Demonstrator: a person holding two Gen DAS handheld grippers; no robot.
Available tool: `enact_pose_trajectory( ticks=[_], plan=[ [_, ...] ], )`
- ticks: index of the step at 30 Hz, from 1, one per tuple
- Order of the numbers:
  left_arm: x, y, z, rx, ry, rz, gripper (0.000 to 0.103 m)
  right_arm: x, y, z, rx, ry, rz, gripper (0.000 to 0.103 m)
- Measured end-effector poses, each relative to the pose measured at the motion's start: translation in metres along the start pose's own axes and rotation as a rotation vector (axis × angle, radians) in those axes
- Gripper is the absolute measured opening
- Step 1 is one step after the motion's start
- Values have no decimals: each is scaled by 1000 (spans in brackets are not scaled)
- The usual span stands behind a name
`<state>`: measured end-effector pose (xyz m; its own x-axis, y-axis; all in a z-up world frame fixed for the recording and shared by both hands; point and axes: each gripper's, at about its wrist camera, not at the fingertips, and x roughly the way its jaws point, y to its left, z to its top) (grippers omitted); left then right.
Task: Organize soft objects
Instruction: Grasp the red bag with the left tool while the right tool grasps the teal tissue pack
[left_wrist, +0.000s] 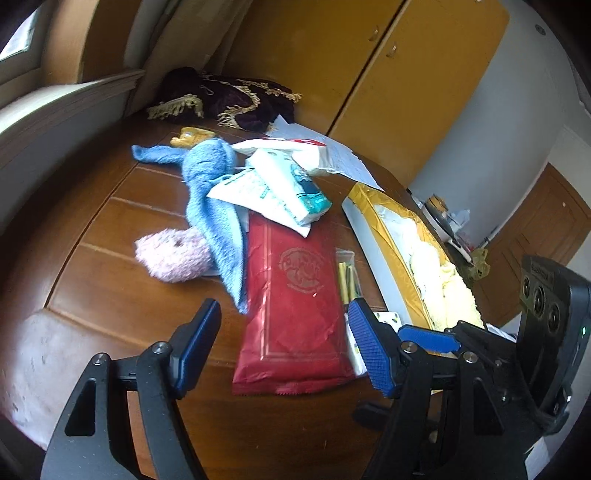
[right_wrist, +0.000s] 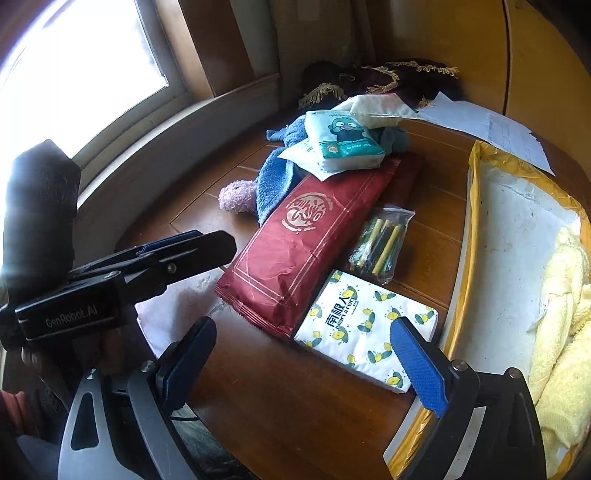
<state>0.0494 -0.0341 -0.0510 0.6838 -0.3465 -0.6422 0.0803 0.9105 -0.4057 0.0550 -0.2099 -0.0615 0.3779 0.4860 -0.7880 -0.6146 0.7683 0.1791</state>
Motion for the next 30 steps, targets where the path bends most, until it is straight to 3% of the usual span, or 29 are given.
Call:
enact_pose_trajectory(
  ticks=[3,7,8,9,10,14,19,23,30],
  plan=[
    [19,-14,18,53,53,-6,71,-3,5,-7,-7,-16,-36,97],
    [48,-28,29,117,107,53,70,-11,12,-13,1,-52,-50,97],
    [55,-29,29,126,117,92,70,-14,13,-14,0,-64,-64,97],
    [60,-29,28,140,122,147,63,-15,13,-14,1,-72,-67,97],
    [64,-26,28,137,134,156,63,-16,12,-13,10,-74,-64,97],
    [48,-13,22,104,128,121,53,-15,9,-12,40,-74,-55,97],
    [26,12,9,27,128,26,52,-19,4,-13,65,-90,-13,96],
    [17,21,2,21,148,-49,52,-26,-4,-8,117,-130,15,96],
    [4,25,-9,73,107,7,52,-16,-2,19,148,-126,69,96]
  ],
)
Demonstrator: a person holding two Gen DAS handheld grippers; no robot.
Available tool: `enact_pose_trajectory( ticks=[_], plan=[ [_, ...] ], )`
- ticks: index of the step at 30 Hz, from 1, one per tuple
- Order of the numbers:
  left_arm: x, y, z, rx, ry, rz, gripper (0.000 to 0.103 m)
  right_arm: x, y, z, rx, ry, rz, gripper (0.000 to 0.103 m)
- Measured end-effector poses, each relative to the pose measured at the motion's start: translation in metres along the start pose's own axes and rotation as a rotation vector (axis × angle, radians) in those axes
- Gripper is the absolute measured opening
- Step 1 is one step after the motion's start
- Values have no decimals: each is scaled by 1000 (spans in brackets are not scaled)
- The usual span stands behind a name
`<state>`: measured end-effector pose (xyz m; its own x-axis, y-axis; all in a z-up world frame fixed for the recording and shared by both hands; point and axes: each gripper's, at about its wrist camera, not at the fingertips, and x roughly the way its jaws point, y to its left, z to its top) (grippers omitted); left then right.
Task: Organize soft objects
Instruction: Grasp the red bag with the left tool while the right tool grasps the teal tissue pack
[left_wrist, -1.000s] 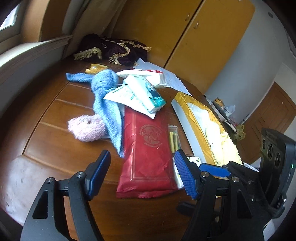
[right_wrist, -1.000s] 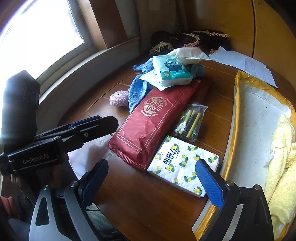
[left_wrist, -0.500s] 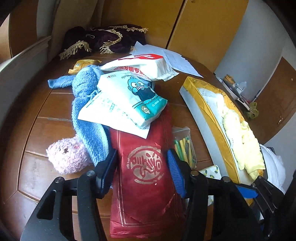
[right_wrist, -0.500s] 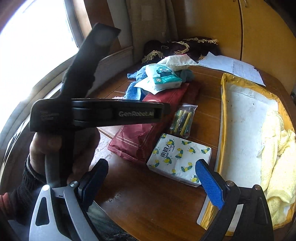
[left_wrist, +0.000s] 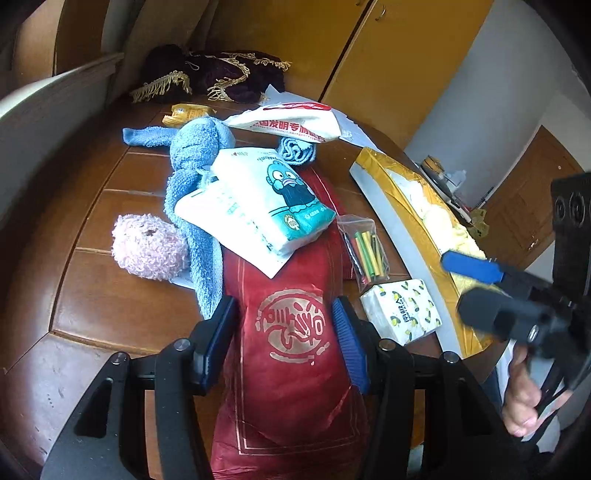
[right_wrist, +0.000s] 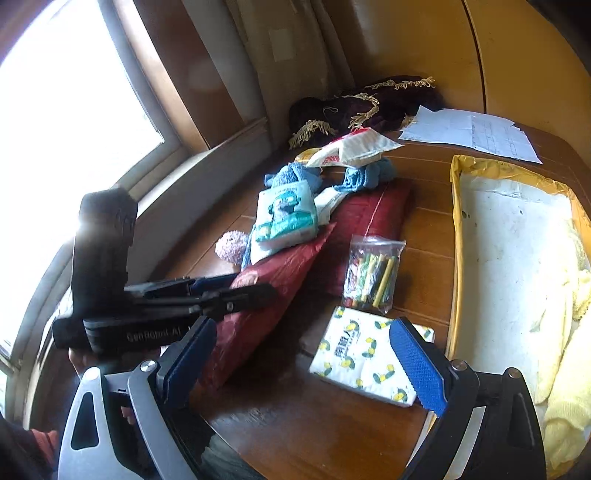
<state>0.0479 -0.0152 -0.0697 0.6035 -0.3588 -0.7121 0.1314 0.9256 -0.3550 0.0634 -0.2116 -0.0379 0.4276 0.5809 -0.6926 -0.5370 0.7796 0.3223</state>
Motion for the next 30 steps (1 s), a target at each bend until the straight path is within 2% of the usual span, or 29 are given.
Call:
enact_pose_trajectory(
  ticks=[4,6,7,9,11,14,16,18,23,26,28,30],
  plan=[
    [-3,0,-8,3,-13,7,51,-6,9,28,6,-35,-40,96],
    [-4,-2,-9,4,-14,22,51,1,14,38,5,-36,1,93],
    [-5,-3,-10,1,-13,26,51,9,16,45,6,-25,27,91],
    [-6,-4,-12,8,-10,34,51,32,11,58,40,9,38,77],
    [-7,-7,-14,29,-8,45,51,58,4,67,79,46,45,68],
    [-7,-10,-16,41,-1,68,56,93,0,70,119,109,60,67],
    [-7,-14,-20,65,3,79,59,105,0,65,133,130,38,65],
    [-6,-20,-23,91,6,104,64,106,2,61,118,123,10,46],
    [2,-34,-24,151,16,195,67,91,-11,54,166,75,19,42],
    [4,-39,-23,170,18,220,60,81,-18,49,197,52,35,38],
    [3,-39,-21,162,31,203,55,70,-22,45,217,17,49,38],
    [0,-34,-17,107,57,107,50,57,-26,41,232,-11,58,38]
  ],
)
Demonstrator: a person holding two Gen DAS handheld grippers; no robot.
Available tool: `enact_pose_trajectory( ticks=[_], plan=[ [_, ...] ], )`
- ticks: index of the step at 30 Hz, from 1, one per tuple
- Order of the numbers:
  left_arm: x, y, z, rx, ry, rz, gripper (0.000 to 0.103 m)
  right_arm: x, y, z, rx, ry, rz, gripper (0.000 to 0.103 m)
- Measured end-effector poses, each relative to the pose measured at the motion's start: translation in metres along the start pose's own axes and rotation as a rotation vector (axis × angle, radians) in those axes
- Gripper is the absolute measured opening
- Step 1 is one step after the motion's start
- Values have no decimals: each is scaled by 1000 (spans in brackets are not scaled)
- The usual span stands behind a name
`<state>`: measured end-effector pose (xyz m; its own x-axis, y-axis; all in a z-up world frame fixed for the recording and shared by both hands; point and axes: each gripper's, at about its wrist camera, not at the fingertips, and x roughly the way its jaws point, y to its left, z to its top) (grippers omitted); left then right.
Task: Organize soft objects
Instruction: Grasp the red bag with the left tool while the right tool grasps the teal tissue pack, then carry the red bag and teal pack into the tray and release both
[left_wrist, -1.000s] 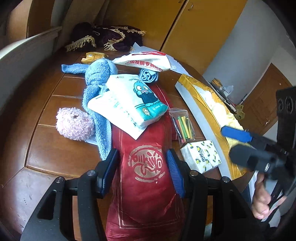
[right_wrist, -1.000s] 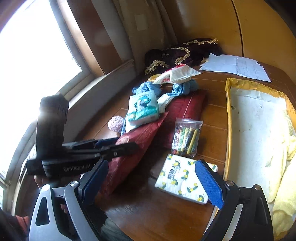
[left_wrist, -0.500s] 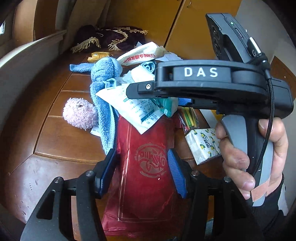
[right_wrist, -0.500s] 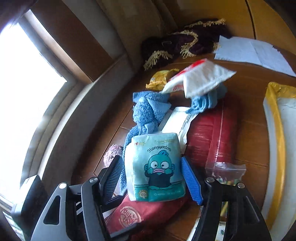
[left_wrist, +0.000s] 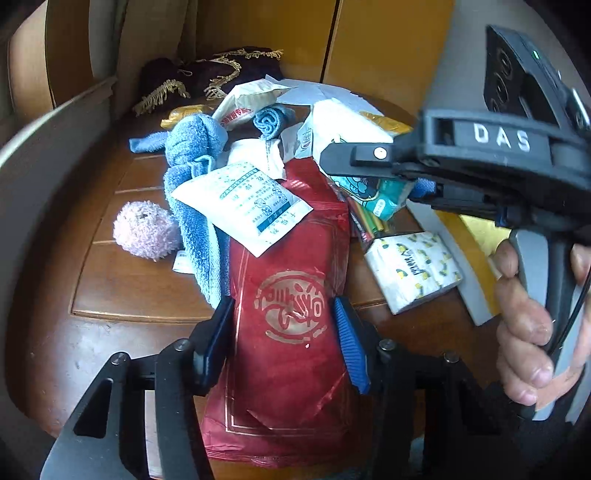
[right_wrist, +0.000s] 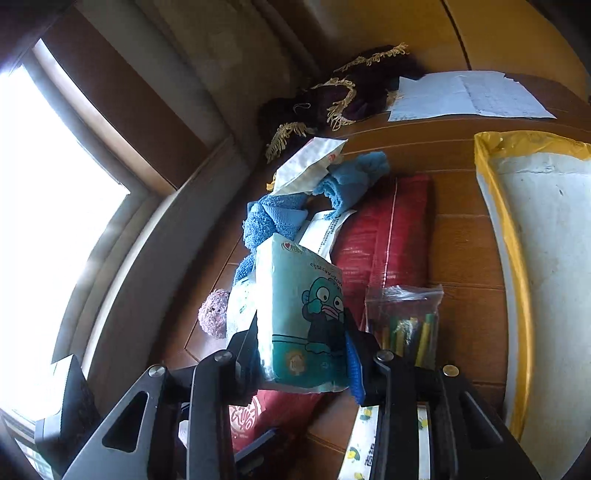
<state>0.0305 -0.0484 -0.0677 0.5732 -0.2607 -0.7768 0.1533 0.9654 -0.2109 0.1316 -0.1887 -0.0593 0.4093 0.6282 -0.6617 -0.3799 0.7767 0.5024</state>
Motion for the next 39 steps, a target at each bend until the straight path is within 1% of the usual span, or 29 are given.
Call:
enact_pose_trajectory(
  ticks=[4,6,8,11,14,18,20,22,25,28,31,34,36,39],
  plan=[
    [0,20,5,-154,54,-264,50,-22,-7,-4,19,-52,26,38],
    [4,32,7,-229,75,-371,50,-32,-13,-5,31,-76,41,38],
    [8,39,8,-273,94,-447,50,-41,-19,-7,46,-97,49,38],
    [5,38,7,-289,89,-502,50,-53,-26,-8,60,-126,68,38],
    [-3,34,8,-276,46,-516,50,-68,-26,-9,54,-167,65,38],
    [-16,26,12,-273,-12,-540,50,-89,-24,-9,58,-211,84,37],
    [-22,24,16,-273,-38,-537,50,-103,-25,-9,58,-237,78,37],
    [-27,13,26,-254,-68,-515,50,-116,-30,-11,68,-264,48,37],
    [-29,-6,48,-242,-108,-489,50,-134,-47,-11,99,-288,-4,37],
    [-24,-23,69,-240,-118,-489,50,-144,-67,-14,126,-293,-62,37],
    [-9,-46,92,-232,-112,-467,50,-146,-82,-23,150,-274,-93,37],
    [13,-70,112,-208,-75,-448,50,-143,-87,-34,146,-258,-152,37],
    [27,-84,121,-198,-53,-440,50,-142,-88,-41,139,-244,-176,37],
    [46,-102,134,-176,-49,-372,50,-143,-92,-51,133,-232,-225,37]
  ],
)
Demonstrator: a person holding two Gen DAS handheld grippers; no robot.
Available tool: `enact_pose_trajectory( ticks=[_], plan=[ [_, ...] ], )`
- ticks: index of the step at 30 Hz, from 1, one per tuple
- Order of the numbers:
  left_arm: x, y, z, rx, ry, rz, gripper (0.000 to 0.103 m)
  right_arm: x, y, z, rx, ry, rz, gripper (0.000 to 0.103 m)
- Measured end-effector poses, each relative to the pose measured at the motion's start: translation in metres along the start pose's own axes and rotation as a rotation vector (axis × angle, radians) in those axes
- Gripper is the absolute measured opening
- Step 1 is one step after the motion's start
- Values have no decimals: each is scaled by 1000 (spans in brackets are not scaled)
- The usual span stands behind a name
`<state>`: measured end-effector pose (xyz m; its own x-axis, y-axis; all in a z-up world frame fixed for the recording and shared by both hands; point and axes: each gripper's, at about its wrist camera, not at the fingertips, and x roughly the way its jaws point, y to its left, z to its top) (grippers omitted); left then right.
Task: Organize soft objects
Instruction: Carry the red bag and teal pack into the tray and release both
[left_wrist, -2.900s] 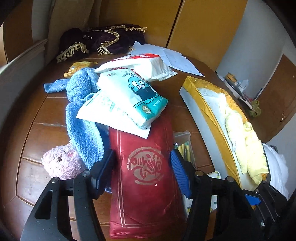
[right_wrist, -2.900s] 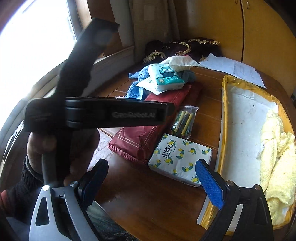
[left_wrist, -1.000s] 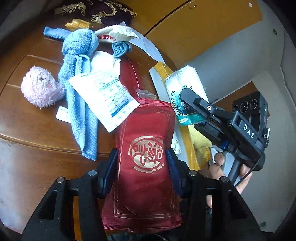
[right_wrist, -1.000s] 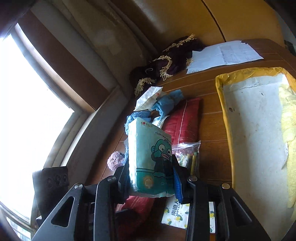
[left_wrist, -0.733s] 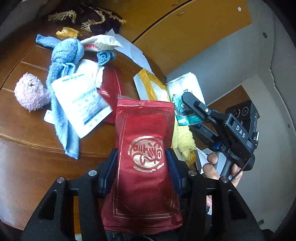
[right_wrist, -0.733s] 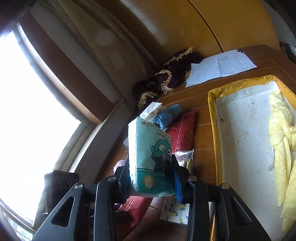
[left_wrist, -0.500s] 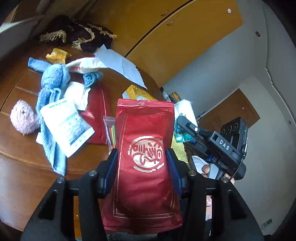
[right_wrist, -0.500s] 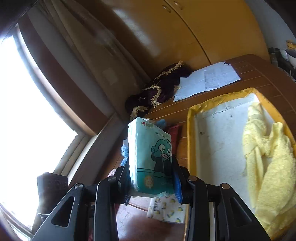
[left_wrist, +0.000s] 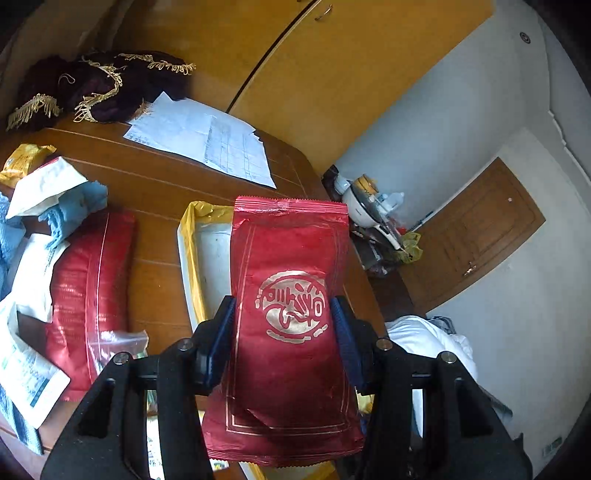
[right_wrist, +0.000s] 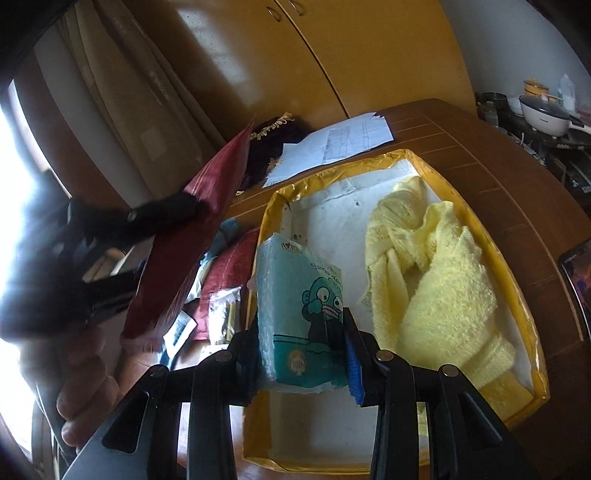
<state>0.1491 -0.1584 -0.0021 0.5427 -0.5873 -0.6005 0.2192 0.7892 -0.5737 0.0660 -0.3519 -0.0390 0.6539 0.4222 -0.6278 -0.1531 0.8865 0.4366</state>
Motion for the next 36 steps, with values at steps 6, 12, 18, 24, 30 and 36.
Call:
enact_pose_trajectory(
  ticks=[6,12,18,24,30,36],
  plan=[
    [47,-13,13,0,30,128,50,7,2,-9,-40,24,-84,37],
    [80,-12,8,8,124,216,50,20,-1,-16,-60,84,-125,38],
    [93,-15,4,45,173,263,51,17,-6,-19,-82,82,-141,40],
    [77,4,18,-58,170,64,64,9,-10,-18,-66,59,-101,66],
    [4,21,4,-40,39,45,66,-11,-4,-18,-63,4,-48,67],
    [-68,67,-30,-54,-139,333,70,-22,12,-17,-58,-40,75,67]
  ],
)
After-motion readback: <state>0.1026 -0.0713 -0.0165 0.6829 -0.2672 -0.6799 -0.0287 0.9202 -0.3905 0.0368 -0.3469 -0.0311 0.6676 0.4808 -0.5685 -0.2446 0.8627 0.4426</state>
